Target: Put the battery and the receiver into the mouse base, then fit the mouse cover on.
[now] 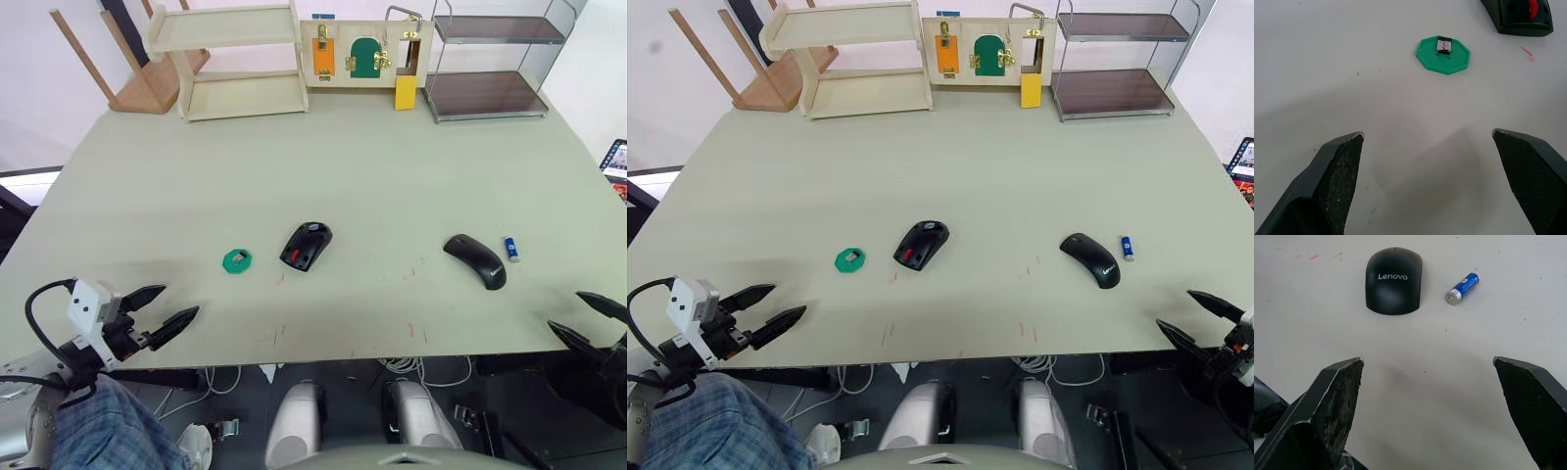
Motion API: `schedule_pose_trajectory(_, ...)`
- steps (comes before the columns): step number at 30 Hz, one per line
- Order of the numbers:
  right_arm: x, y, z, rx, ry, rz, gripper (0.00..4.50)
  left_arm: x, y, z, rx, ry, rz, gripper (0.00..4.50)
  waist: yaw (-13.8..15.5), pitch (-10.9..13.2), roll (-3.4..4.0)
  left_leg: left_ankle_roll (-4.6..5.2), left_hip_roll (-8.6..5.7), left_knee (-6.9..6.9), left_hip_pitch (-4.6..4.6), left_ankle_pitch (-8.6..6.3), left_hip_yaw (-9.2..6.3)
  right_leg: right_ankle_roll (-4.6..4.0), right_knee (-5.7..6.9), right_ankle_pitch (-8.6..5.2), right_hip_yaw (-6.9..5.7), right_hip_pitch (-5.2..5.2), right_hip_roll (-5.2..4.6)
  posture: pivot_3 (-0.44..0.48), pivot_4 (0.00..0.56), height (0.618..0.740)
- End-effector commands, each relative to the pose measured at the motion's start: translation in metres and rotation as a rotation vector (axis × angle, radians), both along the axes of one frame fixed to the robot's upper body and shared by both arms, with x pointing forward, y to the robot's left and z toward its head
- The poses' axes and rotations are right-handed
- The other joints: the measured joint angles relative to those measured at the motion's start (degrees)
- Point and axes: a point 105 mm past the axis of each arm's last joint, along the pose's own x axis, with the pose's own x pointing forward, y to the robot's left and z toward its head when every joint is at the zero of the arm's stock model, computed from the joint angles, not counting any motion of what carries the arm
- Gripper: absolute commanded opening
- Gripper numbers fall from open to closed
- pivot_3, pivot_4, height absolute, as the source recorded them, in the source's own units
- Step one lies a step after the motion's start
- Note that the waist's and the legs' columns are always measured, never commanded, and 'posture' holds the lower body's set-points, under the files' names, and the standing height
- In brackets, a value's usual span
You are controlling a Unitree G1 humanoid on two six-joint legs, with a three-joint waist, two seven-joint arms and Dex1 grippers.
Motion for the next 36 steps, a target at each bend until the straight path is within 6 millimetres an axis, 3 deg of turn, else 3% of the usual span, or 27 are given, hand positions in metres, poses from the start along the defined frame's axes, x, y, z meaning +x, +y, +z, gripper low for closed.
schedule_pose_trajectory(1,0.000,-0.006,0.012,-0.015,-0.046,0.021,4.46,-0.002,0.003,0.010,0.024,-0.028,-0.020,4.50,0.00,0.00,0.00,0.00,0.00,0.00,0.00,0.00,0.00,0.00,0.00,0.00,0.00,0.00,0.00,0.000,0.150,0.740)
schedule_pose_trajectory(16,0.002,-0.001,0.013,-0.011,-0.057,0.093,4.46,-0.008,-0.010,0.015,0.008,-0.031,-0.039,4.50,-0.05,0.00,0.02,0.00,0.02,0.00,0.05,0.00,0.15,0.02,0.00,0.00,0.03,0.01,0.04,0.000,0.150,0.740)
schedule_pose_trajectory(23,0.006,0.020,0.024,0.006,-0.115,0.216,4.46,-0.002,-0.045,0.031,-0.097,-0.039,-0.085,4.50,-0.05,-0.01,0.03,0.00,0.04,-0.01,0.06,0.00,0.25,0.04,0.00,0.00,0.04,0.02,0.05,0.000,0.150,0.740)
schedule_pose_trajectory(29,0.005,0.045,0.044,0.128,-0.214,0.381,4.46,0.022,-0.075,0.038,-0.128,-0.060,-0.067,4.50,0.05,-0.01,0.05,0.01,-0.04,0.00,0.09,0.01,0.19,0.03,0.04,0.01,0.01,0.07,0.16,0.000,0.150,0.740)
schedule_pose_trajectory(36,0.000,0.055,0.054,0.188,-0.229,0.514,4.46,0.043,-0.113,0.040,-0.126,-0.081,-0.090,4.50,0.05,-0.01,0.05,0.01,-0.14,0.00,0.08,0.01,0.18,-0.17,0.04,0.13,0.02,0.09,0.19,0.000,0.150,0.740)
